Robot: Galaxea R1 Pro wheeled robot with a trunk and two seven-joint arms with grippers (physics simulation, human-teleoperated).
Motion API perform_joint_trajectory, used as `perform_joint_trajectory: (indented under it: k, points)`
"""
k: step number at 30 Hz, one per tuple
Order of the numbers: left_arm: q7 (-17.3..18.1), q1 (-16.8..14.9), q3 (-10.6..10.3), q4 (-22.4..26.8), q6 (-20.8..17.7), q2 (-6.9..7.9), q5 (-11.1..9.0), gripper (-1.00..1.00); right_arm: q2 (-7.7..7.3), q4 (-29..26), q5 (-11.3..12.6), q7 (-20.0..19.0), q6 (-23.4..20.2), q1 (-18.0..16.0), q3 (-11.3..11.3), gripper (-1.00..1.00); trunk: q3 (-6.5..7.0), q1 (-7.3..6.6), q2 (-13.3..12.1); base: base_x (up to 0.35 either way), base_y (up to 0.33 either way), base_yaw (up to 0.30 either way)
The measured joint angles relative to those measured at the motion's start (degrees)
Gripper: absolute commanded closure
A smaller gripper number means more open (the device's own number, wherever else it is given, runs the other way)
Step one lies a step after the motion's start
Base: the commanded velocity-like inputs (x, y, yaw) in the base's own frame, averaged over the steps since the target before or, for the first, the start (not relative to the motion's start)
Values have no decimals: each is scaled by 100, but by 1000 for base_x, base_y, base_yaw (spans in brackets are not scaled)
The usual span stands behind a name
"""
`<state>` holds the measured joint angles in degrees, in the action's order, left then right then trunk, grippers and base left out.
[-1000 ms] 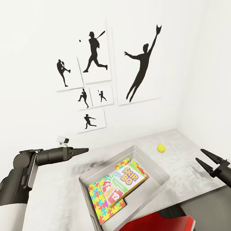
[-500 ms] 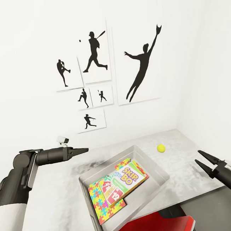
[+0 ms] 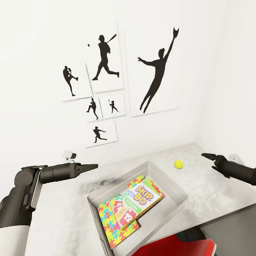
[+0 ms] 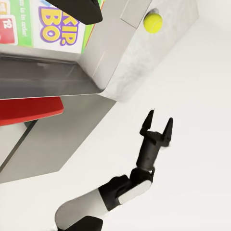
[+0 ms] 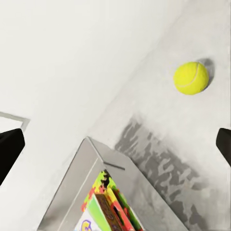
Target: Put all the toys in the child's room - the three board games (two on the bed and one on the table), the two jigsaw puzzles on the table, and the tennis ball on the table - inside the toy box on the table in the child's room.
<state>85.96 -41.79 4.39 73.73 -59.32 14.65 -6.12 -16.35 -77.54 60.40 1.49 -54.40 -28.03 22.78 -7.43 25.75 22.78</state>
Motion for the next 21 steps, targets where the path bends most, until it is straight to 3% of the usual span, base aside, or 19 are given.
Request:
perform_joint_trajectory:
  k: [2, 4, 8, 10, 12, 13, 15, 16, 18, 21]
  points:
    - [0, 0, -1, -1, 0, 0, 0, -100, 22, 35, -29, 973, -163, -623, -340, -100, 0, 0, 0, 0, 0, 0]
    - [0, 0, 0, -1, 0, 0, 0, -100, 33, 189, -30, 1573, -222, -1066, -606, -100, 0, 0, 0, 0, 0, 0]
    - [0, 0, 1, -1, 0, 0, 0, -100, 69, 1012, -49, 2285, -236, -1911, -1029, -100, -1, 0, -1, 0, 0, 0]
    - [0, 0, 1, 0, -1, 2, 0, -100, 155, 1709, -83, 2454, -181, -2323, -1179, -100, -1, 0, 0, 0, 0, 0]
    - [0, 0, 1, -1, -1, 2, 0, -100, 284, 3008, -155, 2617, 66, -2942, -1365, -100, -1, 0, -1, 0, 0, 0]
    - [0, 0, 1, -1, -1, 1, 0, -100, 322, 3660, -268, 2689, 220, -3236, -1502, -100, -1, 0, -1, 0, 0, 0]
    - [0, 0, 4, 0, -1, 4, 0, -100, 352, 4266, -446, 2742, 393, -3517, -1683, -100, -1, 0, 0, 0, 0, 0]
    - [0, 0, 6, -1, -1, 6, 0, -100, 388, 4744, -655, 2775, 575, -3756, -1871, -100, -1, 0, 0, 0, 0, 0]
    - [3, 0, 16, 1, -2, 8, 0, -100, 459, 5228, -961, 2791, 812, -4036, -2116, -100, -1, 0, 1, 0, 0, 0]
    - [6, 0, 31, 0, -7, 12, -1, -100, 565, 5521, -1257, 2766, 968, -4221, -2293, -100, -1, -1, 1, 0, 0, 0]
